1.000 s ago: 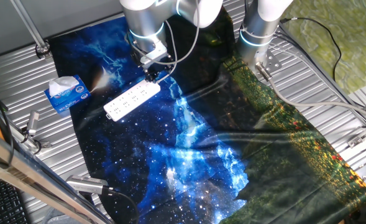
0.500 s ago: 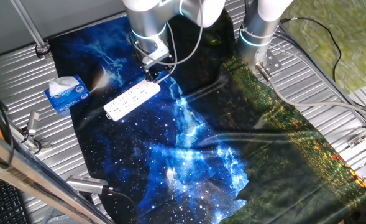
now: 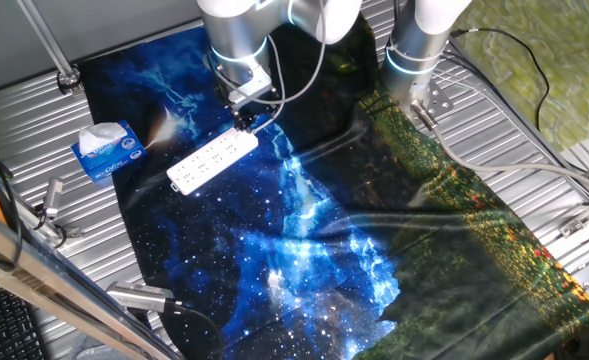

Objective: Turn on the power strip by pressing the button

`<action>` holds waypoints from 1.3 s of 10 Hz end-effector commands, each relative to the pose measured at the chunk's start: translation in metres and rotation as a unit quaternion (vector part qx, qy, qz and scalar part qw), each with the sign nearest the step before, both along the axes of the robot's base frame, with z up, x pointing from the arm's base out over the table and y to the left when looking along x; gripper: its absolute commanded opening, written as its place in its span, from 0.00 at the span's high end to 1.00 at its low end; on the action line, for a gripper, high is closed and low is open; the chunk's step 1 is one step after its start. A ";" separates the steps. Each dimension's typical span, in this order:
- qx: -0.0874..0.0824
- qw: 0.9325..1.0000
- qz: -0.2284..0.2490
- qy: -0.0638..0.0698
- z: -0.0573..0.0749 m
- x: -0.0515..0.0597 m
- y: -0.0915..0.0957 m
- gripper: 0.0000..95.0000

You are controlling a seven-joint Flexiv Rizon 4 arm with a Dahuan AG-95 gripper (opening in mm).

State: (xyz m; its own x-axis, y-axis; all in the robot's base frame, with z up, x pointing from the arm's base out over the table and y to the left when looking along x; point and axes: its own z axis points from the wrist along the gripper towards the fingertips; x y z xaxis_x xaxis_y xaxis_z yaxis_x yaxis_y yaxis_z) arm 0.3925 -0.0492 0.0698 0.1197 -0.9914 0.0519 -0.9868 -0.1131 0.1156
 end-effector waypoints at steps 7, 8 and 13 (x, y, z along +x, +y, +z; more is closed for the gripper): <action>0.010 1.000 -0.004 -0.002 -0.022 0.003 -0.017 0.40; 0.011 1.000 -0.005 -0.003 -0.024 0.004 -0.018 0.40; 0.017 1.000 -0.005 -0.004 -0.031 0.009 -0.016 0.40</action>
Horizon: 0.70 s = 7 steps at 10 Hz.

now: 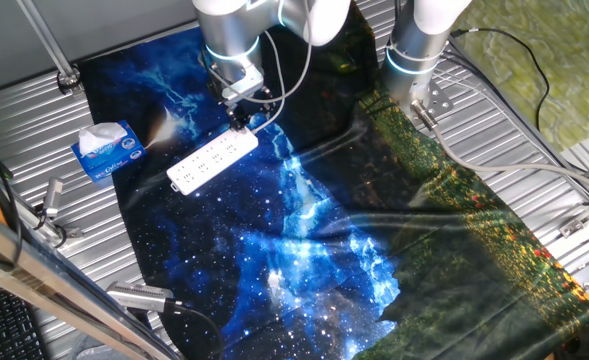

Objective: Turn on the power strip by pressing the button

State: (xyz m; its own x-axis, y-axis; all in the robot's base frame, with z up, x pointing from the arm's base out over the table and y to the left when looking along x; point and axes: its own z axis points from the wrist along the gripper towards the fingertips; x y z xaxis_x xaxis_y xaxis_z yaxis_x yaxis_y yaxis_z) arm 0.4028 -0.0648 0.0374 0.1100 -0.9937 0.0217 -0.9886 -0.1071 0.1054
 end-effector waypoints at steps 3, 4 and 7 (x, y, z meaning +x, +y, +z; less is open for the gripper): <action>0.003 1.000 0.002 -0.001 0.001 0.000 0.000 0.40; 0.003 1.000 0.002 -0.002 0.001 0.000 0.000 0.40; 0.002 1.000 0.001 -0.004 0.000 0.000 0.001 0.40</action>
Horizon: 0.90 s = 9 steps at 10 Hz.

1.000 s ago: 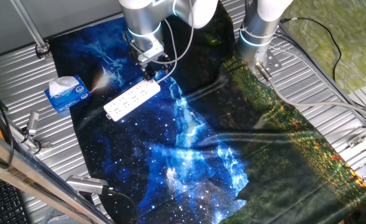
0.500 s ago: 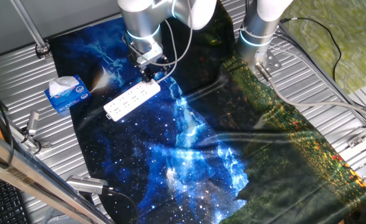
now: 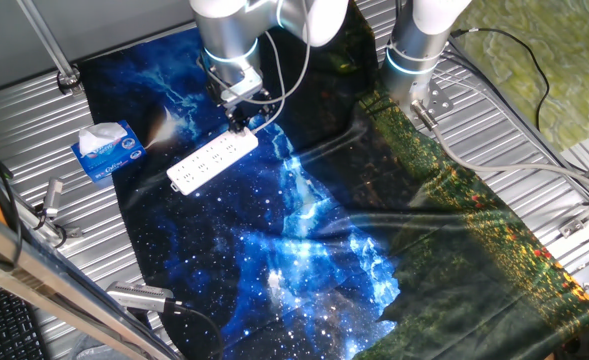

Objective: Turn on the power strip by pressing the button

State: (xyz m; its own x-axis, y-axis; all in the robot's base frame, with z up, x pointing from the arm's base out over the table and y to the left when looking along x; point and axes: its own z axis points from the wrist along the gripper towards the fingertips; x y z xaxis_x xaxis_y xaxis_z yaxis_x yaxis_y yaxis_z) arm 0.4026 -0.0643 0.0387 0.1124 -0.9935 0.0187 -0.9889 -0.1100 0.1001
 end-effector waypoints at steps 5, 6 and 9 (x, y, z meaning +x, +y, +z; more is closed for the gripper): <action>-0.004 1.000 0.004 -0.008 0.000 0.005 0.001 0.40; -0.004 1.000 0.004 -0.008 -0.001 0.006 0.002 0.40; -0.006 1.000 0.007 -0.010 -0.001 0.008 0.002 0.40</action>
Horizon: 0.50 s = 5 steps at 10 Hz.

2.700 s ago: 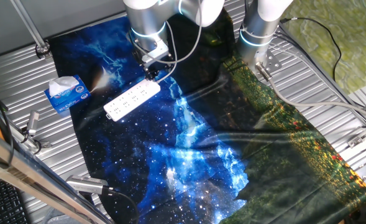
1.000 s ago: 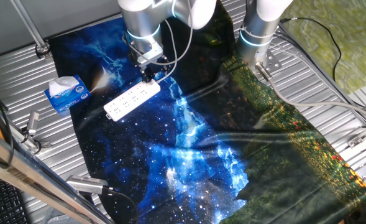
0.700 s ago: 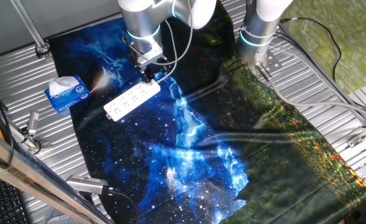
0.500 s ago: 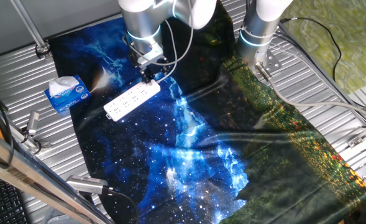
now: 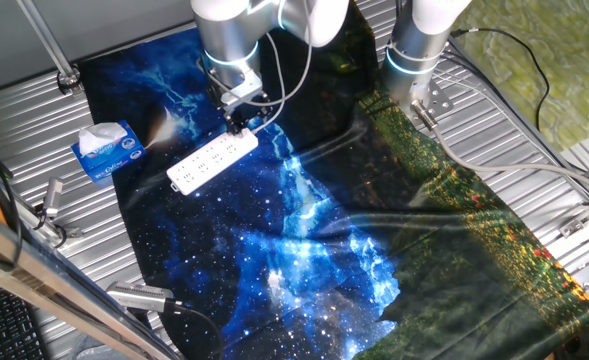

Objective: Turn on the power strip by pressing the button

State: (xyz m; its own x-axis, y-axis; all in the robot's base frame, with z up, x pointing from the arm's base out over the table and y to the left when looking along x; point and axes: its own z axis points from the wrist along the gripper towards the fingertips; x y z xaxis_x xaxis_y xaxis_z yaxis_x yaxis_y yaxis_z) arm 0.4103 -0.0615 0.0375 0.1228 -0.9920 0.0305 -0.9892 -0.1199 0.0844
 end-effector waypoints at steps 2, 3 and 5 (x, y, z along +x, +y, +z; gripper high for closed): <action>-0.001 1.000 0.003 -0.003 -0.001 0.000 -0.001 0.40; 0.000 1.000 0.004 -0.004 -0.003 0.001 -0.002 0.40; 0.001 1.000 0.003 -0.006 -0.006 0.001 -0.003 0.40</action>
